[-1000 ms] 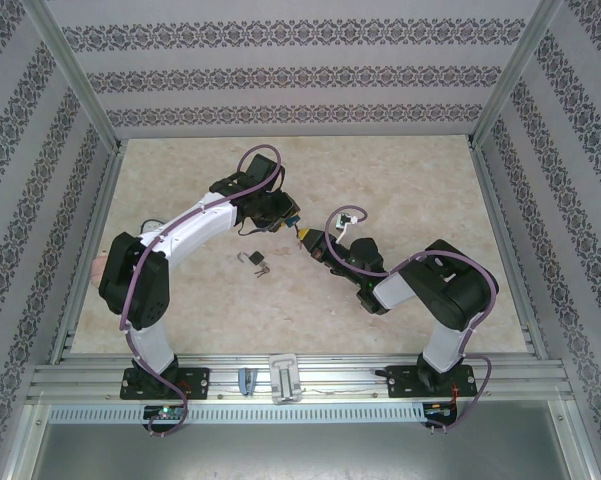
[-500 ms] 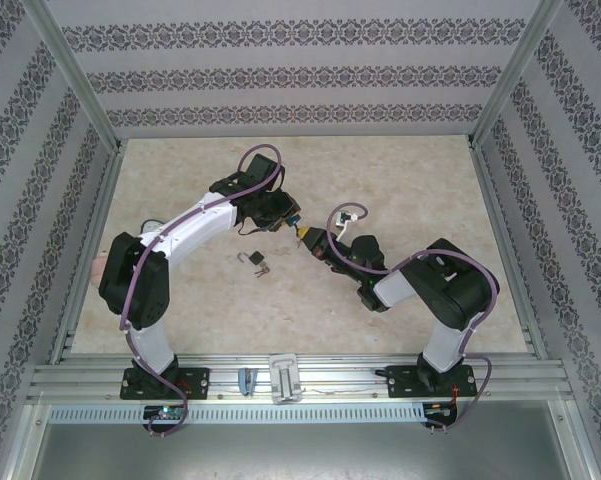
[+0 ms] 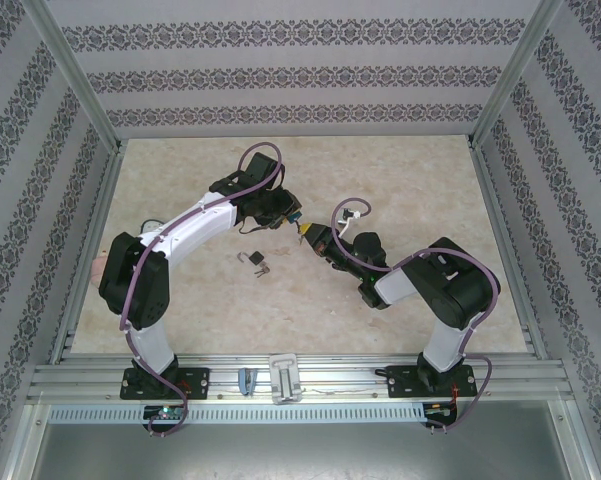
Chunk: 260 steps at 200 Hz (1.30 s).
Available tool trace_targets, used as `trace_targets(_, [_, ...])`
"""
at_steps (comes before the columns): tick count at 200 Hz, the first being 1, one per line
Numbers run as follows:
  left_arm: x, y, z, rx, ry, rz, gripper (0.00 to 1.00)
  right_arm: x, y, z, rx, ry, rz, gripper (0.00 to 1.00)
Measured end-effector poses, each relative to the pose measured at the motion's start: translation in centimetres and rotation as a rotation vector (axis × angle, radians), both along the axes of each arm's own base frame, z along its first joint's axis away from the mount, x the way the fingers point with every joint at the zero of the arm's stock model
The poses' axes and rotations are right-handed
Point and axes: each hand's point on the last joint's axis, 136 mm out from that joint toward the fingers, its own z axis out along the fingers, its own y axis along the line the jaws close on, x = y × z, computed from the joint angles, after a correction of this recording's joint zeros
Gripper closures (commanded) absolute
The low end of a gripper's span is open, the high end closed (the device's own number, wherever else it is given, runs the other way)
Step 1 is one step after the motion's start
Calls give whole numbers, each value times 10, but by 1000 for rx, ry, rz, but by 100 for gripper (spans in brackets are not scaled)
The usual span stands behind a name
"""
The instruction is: Unlock with the key
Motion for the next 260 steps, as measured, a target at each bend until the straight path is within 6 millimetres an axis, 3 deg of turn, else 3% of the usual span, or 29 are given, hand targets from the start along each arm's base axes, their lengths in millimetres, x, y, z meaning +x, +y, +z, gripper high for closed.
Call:
trace_targets(160, [-4, -6, -5, 79, 18, -51, 73, 2, 1, -2, -189, -76, -14, 100])
trace_targets(260, [-6, -9, -6, 90, 10, -57, 74, 10, 2, -1, -156, -82, -37, 100])
